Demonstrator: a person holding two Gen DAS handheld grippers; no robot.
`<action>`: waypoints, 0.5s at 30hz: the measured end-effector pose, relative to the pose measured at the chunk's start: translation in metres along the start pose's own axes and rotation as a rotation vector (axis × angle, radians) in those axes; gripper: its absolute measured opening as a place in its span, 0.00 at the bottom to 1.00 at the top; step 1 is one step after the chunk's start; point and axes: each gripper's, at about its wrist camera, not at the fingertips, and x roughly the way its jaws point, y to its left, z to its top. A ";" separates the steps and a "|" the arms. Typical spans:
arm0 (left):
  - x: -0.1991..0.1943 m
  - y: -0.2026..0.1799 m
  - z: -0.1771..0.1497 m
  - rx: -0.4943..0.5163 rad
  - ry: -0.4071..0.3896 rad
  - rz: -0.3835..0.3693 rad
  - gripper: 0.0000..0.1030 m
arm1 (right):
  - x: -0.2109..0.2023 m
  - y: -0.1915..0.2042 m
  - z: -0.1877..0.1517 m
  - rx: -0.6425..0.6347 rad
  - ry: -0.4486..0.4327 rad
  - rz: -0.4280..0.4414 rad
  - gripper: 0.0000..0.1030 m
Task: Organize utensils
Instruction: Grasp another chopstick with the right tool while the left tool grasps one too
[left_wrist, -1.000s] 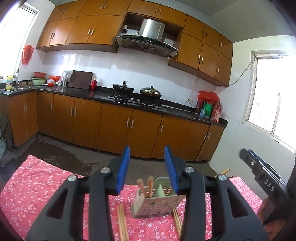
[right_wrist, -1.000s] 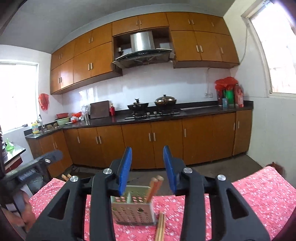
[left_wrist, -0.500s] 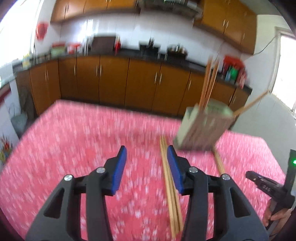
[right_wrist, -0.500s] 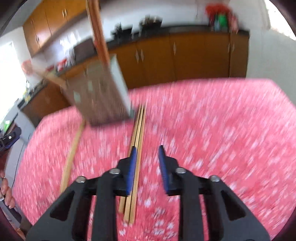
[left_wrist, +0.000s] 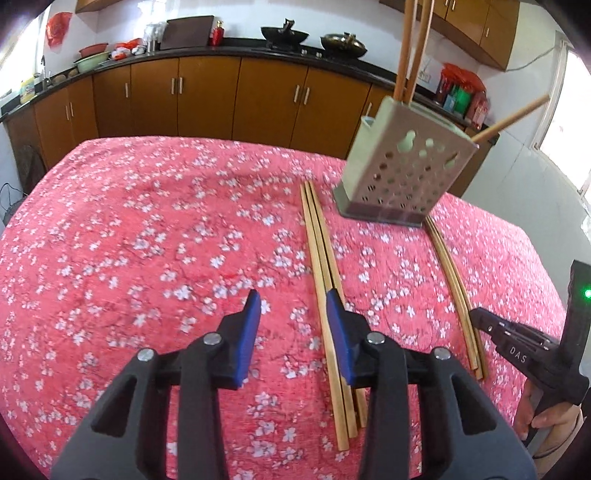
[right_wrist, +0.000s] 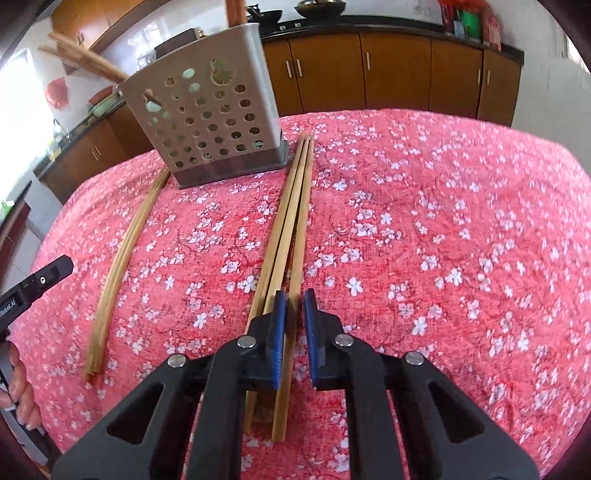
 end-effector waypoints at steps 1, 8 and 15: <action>0.004 -0.001 -0.001 -0.001 0.012 -0.005 0.33 | 0.001 -0.003 0.001 0.008 -0.006 -0.023 0.08; 0.021 -0.007 -0.008 0.019 0.072 -0.030 0.20 | 0.001 -0.023 0.004 0.070 -0.017 -0.060 0.07; 0.030 -0.020 -0.013 0.068 0.100 -0.020 0.16 | 0.000 -0.022 0.003 0.051 -0.021 -0.066 0.07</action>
